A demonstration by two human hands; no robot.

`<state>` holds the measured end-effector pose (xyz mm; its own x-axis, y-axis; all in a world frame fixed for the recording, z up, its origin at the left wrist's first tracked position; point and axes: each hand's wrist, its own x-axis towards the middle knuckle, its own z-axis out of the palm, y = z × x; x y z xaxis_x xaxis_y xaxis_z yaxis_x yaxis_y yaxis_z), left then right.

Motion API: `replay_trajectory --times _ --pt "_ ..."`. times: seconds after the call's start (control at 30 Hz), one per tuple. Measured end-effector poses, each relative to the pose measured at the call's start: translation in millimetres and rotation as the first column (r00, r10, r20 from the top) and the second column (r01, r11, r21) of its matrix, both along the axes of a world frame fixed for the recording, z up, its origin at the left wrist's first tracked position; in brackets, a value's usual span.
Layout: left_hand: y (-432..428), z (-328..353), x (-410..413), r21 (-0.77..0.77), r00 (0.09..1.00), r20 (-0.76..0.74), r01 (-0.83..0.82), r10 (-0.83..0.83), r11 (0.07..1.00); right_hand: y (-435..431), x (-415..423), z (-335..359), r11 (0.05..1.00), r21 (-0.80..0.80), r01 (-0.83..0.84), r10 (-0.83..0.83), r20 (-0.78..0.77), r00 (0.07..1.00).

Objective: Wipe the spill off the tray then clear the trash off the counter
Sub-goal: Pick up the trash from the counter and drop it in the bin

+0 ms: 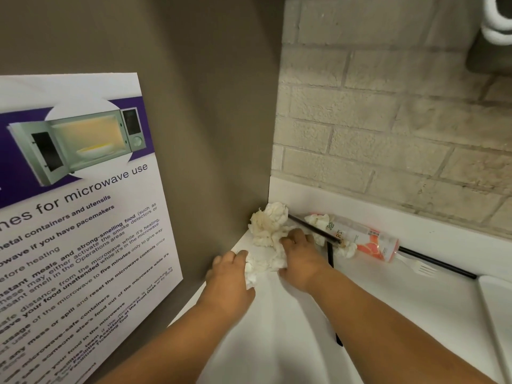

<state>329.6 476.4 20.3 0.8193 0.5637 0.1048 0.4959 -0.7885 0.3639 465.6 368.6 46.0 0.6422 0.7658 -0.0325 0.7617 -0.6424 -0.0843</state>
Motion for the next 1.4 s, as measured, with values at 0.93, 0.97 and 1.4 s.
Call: replay_trajectory --times 0.93,0.97,1.4 --pt "-56 59 -149 -0.493 0.919 0.376 0.092 0.116 0.865 -100 -137 22 0.796 0.55 0.251 0.24 -0.67 0.703" --pt "-58 62 -155 -0.508 0.911 0.392 0.096 0.13 0.856 -100 -145 23 0.8 0.548 0.242 0.258 -0.68 0.686" --pt "-75 73 -261 -0.439 0.871 0.479 0.132 0.107 0.889 -84 -250 41 0.721 0.471 0.508 0.538 -0.843 0.018"
